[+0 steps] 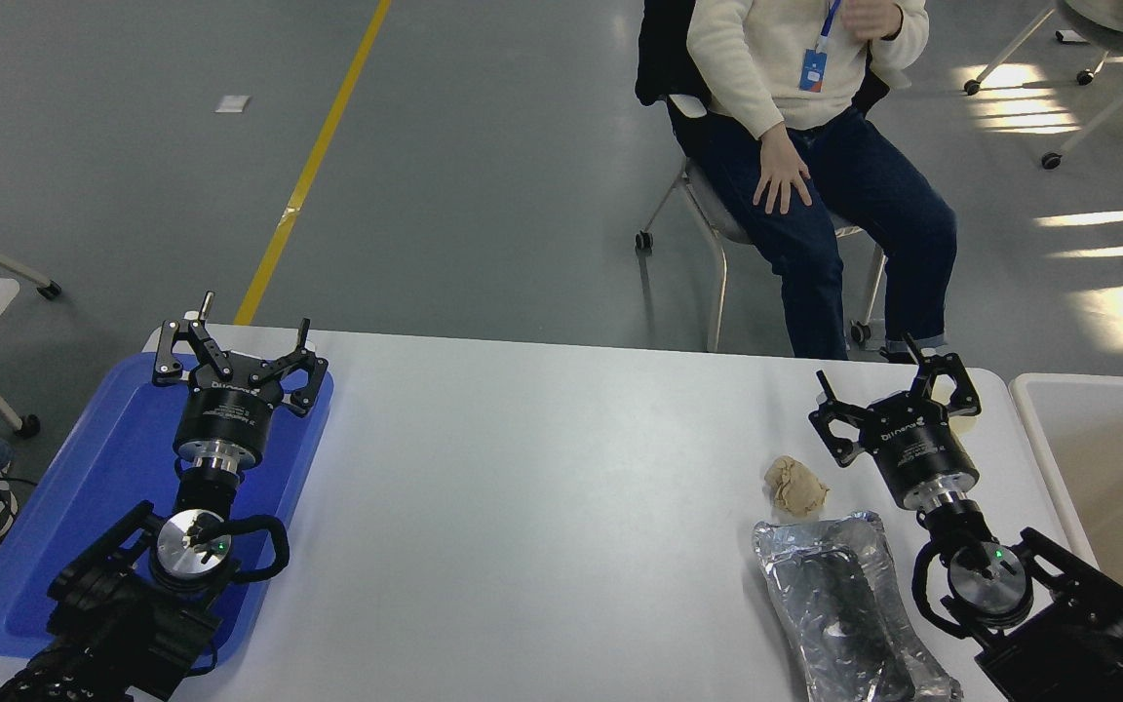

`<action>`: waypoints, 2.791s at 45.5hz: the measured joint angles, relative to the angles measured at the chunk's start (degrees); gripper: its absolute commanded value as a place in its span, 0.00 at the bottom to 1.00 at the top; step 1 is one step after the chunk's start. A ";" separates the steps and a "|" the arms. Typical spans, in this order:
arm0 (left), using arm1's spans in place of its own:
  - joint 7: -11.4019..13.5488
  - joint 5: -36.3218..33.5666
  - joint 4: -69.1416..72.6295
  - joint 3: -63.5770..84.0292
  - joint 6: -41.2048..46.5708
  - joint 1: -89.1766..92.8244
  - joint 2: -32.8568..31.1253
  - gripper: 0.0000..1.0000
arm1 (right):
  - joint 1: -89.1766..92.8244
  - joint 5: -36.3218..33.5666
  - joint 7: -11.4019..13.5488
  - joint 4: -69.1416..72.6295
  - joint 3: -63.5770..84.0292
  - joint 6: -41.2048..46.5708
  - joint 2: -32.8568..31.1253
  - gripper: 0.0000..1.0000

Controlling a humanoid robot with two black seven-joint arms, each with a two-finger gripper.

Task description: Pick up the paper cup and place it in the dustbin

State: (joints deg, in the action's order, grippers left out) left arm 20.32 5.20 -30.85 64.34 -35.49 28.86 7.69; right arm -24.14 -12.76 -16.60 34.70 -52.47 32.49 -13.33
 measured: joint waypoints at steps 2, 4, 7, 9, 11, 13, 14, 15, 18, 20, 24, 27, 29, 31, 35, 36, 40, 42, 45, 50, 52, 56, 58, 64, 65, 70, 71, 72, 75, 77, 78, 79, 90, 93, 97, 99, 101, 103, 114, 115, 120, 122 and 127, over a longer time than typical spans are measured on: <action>0.00 0.00 0.00 0.00 0.00 0.00 0.00 1.00 | 0.05 0.00 0.00 0.00 0.00 0.00 0.00 1.00; 0.00 -0.03 0.00 0.00 0.00 0.00 -0.01 1.00 | 0.06 0.00 0.00 -0.01 0.00 -0.02 0.00 1.00; 0.00 -0.04 0.00 0.00 -0.01 -0.01 -0.02 1.00 | 0.11 0.01 0.00 -0.01 0.00 -0.04 0.00 1.00; 0.01 -0.04 0.00 0.00 -0.02 -0.01 -0.02 1.00 | 0.14 0.01 0.00 -0.01 0.00 -0.05 0.00 1.00; 0.01 -0.04 0.00 0.00 -0.02 -0.01 -0.02 1.00 | 0.17 0.01 0.00 -0.01 0.00 -0.05 0.00 1.00; 0.03 -0.04 0.00 0.00 -0.02 -0.02 -0.02 1.00 | 0.20 0.01 0.00 -0.01 0.00 -0.05 -0.02 1.00; 0.04 -0.04 0.00 0.00 -0.03 -0.02 -0.02 1.00 | 0.21 0.01 0.00 -0.01 0.00 -0.05 -0.05 1.00; 0.06 -0.04 -0.01 0.00 -0.02 -0.02 -0.02 1.00 | 0.23 0.01 0.00 -0.01 0.00 -0.05 -0.07 1.00; 0.08 -0.03 -0.03 0.00 -0.03 -0.02 -0.02 1.00 | 0.27 0.02 0.00 0.00 0.00 -0.06 -0.12 1.00; 0.08 -0.02 -0.03 0.00 -0.03 -0.02 -0.02 1.00 | 0.30 0.02 -0.01 0.00 0.00 -0.06 -0.15 1.00; 0.08 0.01 -0.04 0.00 -0.03 -0.02 -0.01 1.00 | 0.30 0.02 -0.01 0.00 0.00 -0.06 -0.19 1.00; 0.08 0.01 -0.04 0.00 -0.02 -0.03 -0.01 1.00 | 0.30 0.03 -0.02 0.02 0.00 -0.06 -0.21 1.00; 0.08 0.02 -0.04 0.00 -0.02 -0.03 -0.01 1.00 | 0.30 0.29 -0.02 0.04 0.00 -0.06 -0.24 1.00; 0.08 0.03 -0.04 0.00 -0.02 -0.03 -0.01 1.00 | 0.30 0.42 -0.02 0.04 0.00 -0.06 -0.26 1.00; 0.08 0.02 -0.04 0.00 -0.02 -0.03 0.00 1.00 | 0.30 1.07 -0.02 0.06 0.00 -0.06 -0.31 1.00; 0.08 0.02 -0.04 0.00 -0.02 -0.03 0.01 1.00 | 0.30 1.22 -0.02 0.09 0.00 -0.06 -0.31 1.00; 0.08 0.02 -0.04 0.00 -0.02 -0.03 0.01 1.00 | 0.30 2.01 -0.02 0.60 0.00 -0.14 -0.57 1.00; 0.08 0.02 -0.04 0.00 -0.02 -0.03 0.01 1.00 | 0.30 2.48 -0.02 1.14 0.00 -0.25 -1.05 1.00; 0.08 0.02 -0.04 0.00 -0.02 -0.03 0.01 1.00 | 0.32 3.44 -0.03 2.71 0.00 -0.50 -2.42 1.00; 0.06 0.01 -0.04 0.00 -0.02 -0.03 0.01 1.00 | 0.29 5.50 0.10 5.89 0.00 -1.27 -5.55 1.00; 0.05 -0.01 -0.05 0.00 -0.02 -0.03 0.01 1.00 | 0.22 6.45 0.20 7.13 0.03 -1.59 -6.72 1.00; 0.00 -0.01 -0.05 0.00 -0.02 -0.01 0.01 1.00 | -0.04 9.18 0.35 10.20 0.04 -2.55 -9.86 1.00; -0.01 -0.02 -0.05 0.00 -0.02 -0.01 0.01 1.00 | -0.10 10.44 0.44 11.43 0.17 -2.93 -11.13 1.00; -0.02 -0.01 -0.06 0.00 -0.02 0.04 0.01 1.00 | -0.52 14.77 0.77 15.72 0.91 -4.02 -15.56 1.00; -0.03 -0.01 -0.06 0.00 -0.02 0.04 0.01 1.00 | -0.63 15.42 0.81 16.49 1.10 -4.20 -16.41 1.00; -0.09 -0.02 -0.09 0.00 -0.03 0.05 0.01 1.00 | -1.28 17.57 1.16 19.72 2.40 -5.01 -19.86 1.00; -0.10 -0.01 -0.09 0.00 -0.03 0.05 0.01 1.00 | -1.53 17.95 1.31 20.34 2.81 -5.21 -20.56 1.00; -0.11 -0.01 -0.10 0.00 -0.03 0.05 0.01 1.00 | -1.83 18.40 1.53 21.10 3.34 -5.48 -21.40 1.00; -0.14 -0.01 -0.10 -0.04 -0.04 0.06 0.01 1.00 | -2.87 19.61 2.22 23.07 5.09 -6.41 -23.61 1.00; -0.15 -0.02 -0.10 -0.06 -0.06 0.07 0.02 1.00 | -3.67 20.26 2.58 24.19 6.29 -7.01 -24.87 1.00; -0.16 -0.02 -0.10 -0.06 -0.07 0.07 0.02 1.00 | -4.05 20.58 2.74 24.68 6.94 -7.29 -25.42 1.00; -0.16 -0.01 -0.10 -0.06 -0.08 0.07 0.02 1.00 | -4.51 20.97 2.91 25.24 7.74 -7.61 -26.06 1.00; -0.21 -0.02 -0.09 -0.07 -0.11 0.09 0.00 1.00 | -11.98 24.92 4.46 30.99 18.56 -9.71 -33.56 1.00; -0.24 -0.03 -0.09 -0.07 -0.11 0.10 0.00 1.00 | -14.53 26.44 4.87 32.23 21.92 -9.96 -35.69 1.00; -0.26 -0.07 -0.08 -0.08 -0.11 0.10 0.00 1.00 | -17.89 28.69 5.29 33.75 26.45 -10.19 -37.95 1.00; -0.26 -0.06 -0.08 -0.08 -0.11 0.10 0.01 1.00 | -19.83 29.99 5.46 34.49 29.15 -10.26 -39.04 1.00; -0.26 -0.07 -0.08 -0.08 -0.11 0.10 0.01 1.00 | -21.88 31.35 5.59 35.29 32.04 -10.33 -39.99 1.00; -0.27 -0.08 -0.08 -0.08 -0.11 0.10 0.02 1.00 | -23.60 32.35 5.69 35.95 34.33 -10.39 -40.71 1.00; -0.28 -0.09 -0.08 -0.09 -0.11 0.06 0.04 1.00 | -34.55 38.57 6.00 39.59 49.46 -10.37 -43.73 1.00; -0.28 -0.09 -0.08 -0.09 -0.11 0.06 0.04 1.00 | -35.71 39.22 6.02 39.85 51.04 -10.35 -43.91 1.00; -0.28 -0.10 -0.08 -0.09 -0.11 0.06 0.04 1.00 | -40.74 41.80 6.07 41.05 57.66 -10.25 -44.42 1.00; -0.28 -0.10 -0.09 -0.09 -0.11 0.06 0.04 1.00 | -42.99 42.65 6.08 41.56 60.39 -10.14 -44.56 1.00; -0.28 -0.10 -0.09 -0.09 -0.11 0.06 0.04 1.00 | -47.80 44.04 6.10 42.77 66.16 -9.91 -44.62 1.00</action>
State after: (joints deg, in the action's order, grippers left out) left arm 20.04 5.10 -30.94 64.25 -35.60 28.92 7.73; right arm -71.94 31.28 -10.50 77.46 13.68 22.58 -57.95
